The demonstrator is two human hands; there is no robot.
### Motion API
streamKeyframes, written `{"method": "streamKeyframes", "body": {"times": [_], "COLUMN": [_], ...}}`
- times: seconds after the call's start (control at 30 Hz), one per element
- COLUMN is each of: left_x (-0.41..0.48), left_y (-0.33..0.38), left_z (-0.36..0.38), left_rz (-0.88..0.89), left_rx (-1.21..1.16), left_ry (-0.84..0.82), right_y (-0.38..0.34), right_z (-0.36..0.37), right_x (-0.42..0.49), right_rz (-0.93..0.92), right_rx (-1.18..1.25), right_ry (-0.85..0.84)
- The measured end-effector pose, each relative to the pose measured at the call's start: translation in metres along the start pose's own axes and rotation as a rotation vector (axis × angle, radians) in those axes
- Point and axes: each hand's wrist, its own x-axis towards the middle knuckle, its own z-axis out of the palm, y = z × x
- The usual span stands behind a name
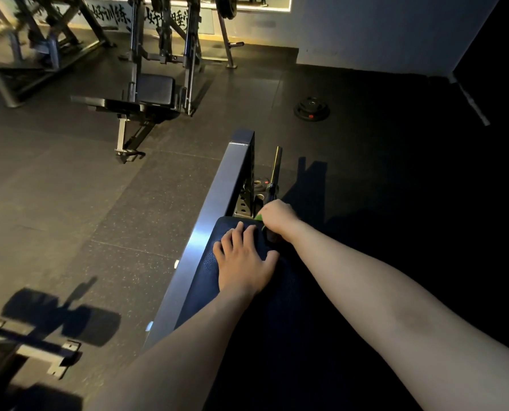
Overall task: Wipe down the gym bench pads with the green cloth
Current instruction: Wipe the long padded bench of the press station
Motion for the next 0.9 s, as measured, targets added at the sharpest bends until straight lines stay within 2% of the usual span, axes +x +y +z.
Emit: {"method": "streamKeyframes", "body": {"times": [0.27, 0.43, 0.5, 0.63, 0.8, 0.9], "left_x": [0.0, 0.002, 0.003, 0.002, 0.001, 0.001], "left_y": [0.0, 0.0, 0.0, 0.002, 0.0, 0.001], "left_z": [0.001, 0.004, 0.004, 0.0, -0.002, 0.0], "left_rz": [-0.014, -0.016, -0.017, -0.019, 0.006, 0.012], "left_rx": [-0.015, 0.002, -0.012, 0.027, 0.052, 0.117], "left_ry": [0.009, 0.019, 0.018, -0.031, -0.062, -0.079], "right_y": [0.035, 0.005, -0.004, 0.017, 0.086, 0.111], "right_z": [-0.029, 0.002, 0.004, -0.007, -0.044, -0.058], "right_x": [-0.003, -0.014, -0.015, -0.016, -0.04, -0.051], "right_rz": [0.155, -0.204, -0.253, -0.202, -0.029, 0.029], "right_rx": [-0.161, -0.156, -0.083, -0.093, -0.192, -0.191], "right_ry": [0.087, 0.071, 0.045, 0.07, 0.252, 0.304]}}
